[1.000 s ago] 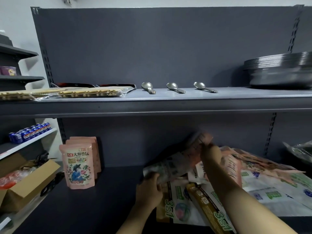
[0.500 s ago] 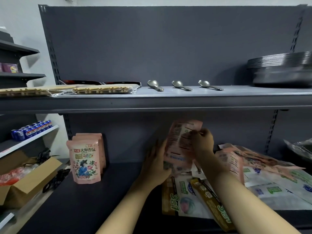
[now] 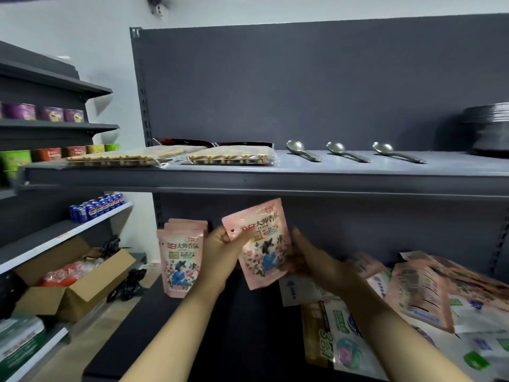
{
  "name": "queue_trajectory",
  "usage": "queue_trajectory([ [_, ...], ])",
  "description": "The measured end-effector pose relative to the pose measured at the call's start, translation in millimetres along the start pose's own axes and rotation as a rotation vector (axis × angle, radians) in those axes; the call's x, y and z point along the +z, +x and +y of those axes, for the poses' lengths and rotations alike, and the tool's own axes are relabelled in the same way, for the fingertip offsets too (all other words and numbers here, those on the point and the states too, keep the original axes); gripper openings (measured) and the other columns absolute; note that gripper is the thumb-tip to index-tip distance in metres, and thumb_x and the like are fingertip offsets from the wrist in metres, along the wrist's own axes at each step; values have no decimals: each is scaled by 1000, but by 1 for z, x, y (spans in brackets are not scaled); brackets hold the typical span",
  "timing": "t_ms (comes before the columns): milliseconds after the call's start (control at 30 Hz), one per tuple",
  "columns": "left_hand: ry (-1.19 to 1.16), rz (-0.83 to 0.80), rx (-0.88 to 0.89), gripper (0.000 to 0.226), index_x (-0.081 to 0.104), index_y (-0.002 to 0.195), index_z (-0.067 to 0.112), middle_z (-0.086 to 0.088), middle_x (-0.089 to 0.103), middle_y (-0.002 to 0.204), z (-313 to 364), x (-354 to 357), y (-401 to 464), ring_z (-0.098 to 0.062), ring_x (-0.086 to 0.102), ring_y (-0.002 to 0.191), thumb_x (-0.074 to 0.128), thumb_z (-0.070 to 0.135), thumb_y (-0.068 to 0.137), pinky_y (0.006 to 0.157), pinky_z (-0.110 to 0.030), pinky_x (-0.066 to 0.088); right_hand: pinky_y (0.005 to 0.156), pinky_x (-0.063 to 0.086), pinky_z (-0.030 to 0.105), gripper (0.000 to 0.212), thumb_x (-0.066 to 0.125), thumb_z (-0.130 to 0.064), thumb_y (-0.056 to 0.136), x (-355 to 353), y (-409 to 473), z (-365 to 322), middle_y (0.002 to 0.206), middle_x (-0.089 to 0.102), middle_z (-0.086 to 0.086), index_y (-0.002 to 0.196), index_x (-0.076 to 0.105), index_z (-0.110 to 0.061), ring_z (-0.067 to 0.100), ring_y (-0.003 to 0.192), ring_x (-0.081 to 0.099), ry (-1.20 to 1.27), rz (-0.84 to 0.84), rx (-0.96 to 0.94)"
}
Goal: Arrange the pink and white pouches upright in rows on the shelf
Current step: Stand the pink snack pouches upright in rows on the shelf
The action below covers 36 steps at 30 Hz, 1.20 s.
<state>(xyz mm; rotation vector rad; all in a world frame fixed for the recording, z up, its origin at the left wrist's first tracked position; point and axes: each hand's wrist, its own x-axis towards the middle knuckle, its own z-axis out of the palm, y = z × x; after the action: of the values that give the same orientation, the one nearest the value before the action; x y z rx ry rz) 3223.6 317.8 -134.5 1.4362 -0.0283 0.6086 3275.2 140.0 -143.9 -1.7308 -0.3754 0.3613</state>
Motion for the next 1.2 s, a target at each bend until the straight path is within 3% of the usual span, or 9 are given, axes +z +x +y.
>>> queue_trajectory([
  [67,-74,47,-83,7,71,86,12,-6,76,84,3,-13,2,-20,73,78,71,14,79,72,-33,59,79,54,25,43,42,-49,95,15,-1,-1,97,74,0,104,67,-16,9,93,68,-143,-110,-76],
  [133,-91,70,-140,13,70,89,9,-12,75,88,4,-24,4,-26,72,82,67,21,84,76,-41,58,82,53,18,22,56,-32,92,30,6,1,100,72,-6,105,65,-17,-1,94,67,-160,-157,-116],
  [233,-57,55,-191,26,67,90,9,-10,75,86,7,-37,9,-26,73,80,59,33,88,74,-37,58,99,50,34,36,71,-31,81,49,24,9,113,70,-2,114,64,-17,10,106,65,-144,-112,-91],
  [500,83,9,-208,25,69,91,10,-4,76,80,10,-73,16,-15,73,69,57,33,90,54,-23,56,94,52,33,36,70,-32,81,96,37,15,111,71,-5,114,66,-21,8,100,67,-276,-104,-67],
  [633,196,15,-213,24,67,93,14,1,74,80,-1,-99,16,-12,72,68,54,35,92,53,-21,54,63,46,8,31,57,-30,91,122,39,17,108,68,-6,117,64,-15,-4,75,61,-413,-107,-77],
  [700,231,35,-210,23,66,92,16,0,74,83,-8,-113,17,-12,72,72,53,35,92,59,-25,55,52,43,5,31,52,-28,94,138,43,20,96,65,-2,117,63,-9,-3,62,57,-447,-86,-62],
  [833,231,34,-253,23,66,96,17,-3,74,90,-19,-137,20,-16,72,80,53,35,92,68,-30,57,63,50,16,30,51,-26,95,163,54,26,104,69,11,112,62,-4,7,67,60,-498,-25,-4],
  [1033,219,15,-288,22,65,98,19,3,72,85,-34,-164,23,-9,70,76,50,35,93,54,-18,53,78,53,29,28,50,-27,94,188,66,36,106,68,8,107,62,-5,17,89,66,-564,85,6],
  [1200,245,-34,-332,23,63,100,16,-1,73,91,-45,-182,29,-14,71,83,48,33,95,67,-27,56,85,53,27,32,55,-30,93,208,72,41,118,65,6,117,60,-9,17,105,63,-539,118,38],
])
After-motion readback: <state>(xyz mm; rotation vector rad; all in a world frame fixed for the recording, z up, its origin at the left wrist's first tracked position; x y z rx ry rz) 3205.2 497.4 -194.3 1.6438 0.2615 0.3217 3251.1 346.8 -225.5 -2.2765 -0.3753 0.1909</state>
